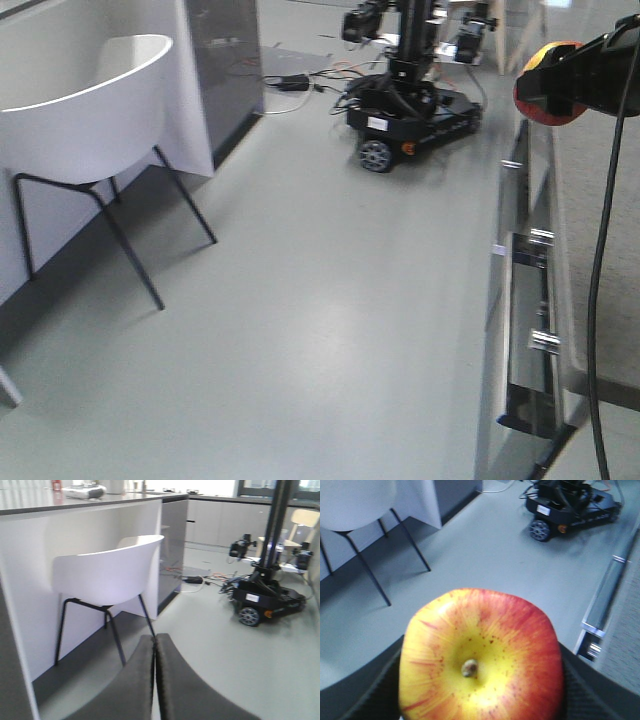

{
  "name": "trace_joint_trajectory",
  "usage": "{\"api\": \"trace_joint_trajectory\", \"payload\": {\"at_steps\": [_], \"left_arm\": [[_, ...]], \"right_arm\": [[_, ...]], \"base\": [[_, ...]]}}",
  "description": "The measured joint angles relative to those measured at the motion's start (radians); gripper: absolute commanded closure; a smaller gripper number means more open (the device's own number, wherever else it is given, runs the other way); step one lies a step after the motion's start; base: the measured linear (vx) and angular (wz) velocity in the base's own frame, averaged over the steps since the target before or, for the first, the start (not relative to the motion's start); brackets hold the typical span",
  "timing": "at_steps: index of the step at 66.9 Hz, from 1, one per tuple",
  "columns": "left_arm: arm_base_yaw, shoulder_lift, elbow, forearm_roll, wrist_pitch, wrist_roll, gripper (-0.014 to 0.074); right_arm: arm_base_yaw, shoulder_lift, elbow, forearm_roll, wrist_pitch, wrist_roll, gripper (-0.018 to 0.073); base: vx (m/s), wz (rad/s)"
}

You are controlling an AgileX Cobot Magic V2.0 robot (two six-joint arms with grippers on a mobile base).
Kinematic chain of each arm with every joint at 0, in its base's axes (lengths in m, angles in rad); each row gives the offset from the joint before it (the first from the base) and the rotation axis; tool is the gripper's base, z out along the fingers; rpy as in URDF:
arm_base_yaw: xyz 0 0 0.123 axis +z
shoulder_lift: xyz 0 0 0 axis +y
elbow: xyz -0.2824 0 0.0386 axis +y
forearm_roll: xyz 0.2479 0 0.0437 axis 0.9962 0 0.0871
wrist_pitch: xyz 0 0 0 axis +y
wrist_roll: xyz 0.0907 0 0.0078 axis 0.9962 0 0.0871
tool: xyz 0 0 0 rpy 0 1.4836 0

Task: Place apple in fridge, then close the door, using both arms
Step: 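Drive the base away from the counter, turning toward the fridge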

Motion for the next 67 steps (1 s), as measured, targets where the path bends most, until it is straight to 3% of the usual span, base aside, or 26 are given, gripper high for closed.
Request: {"api": "trace_joint_trajectory", "payload": {"at_steps": [67], "left_arm": [[0.0,0.0,0.0,0.0,0.0,0.0,0.0602]], "right_arm": [[0.0,0.0,0.0,0.0,0.0,0.0,0.0409]], "base": [[-0.03,0.34]]}}
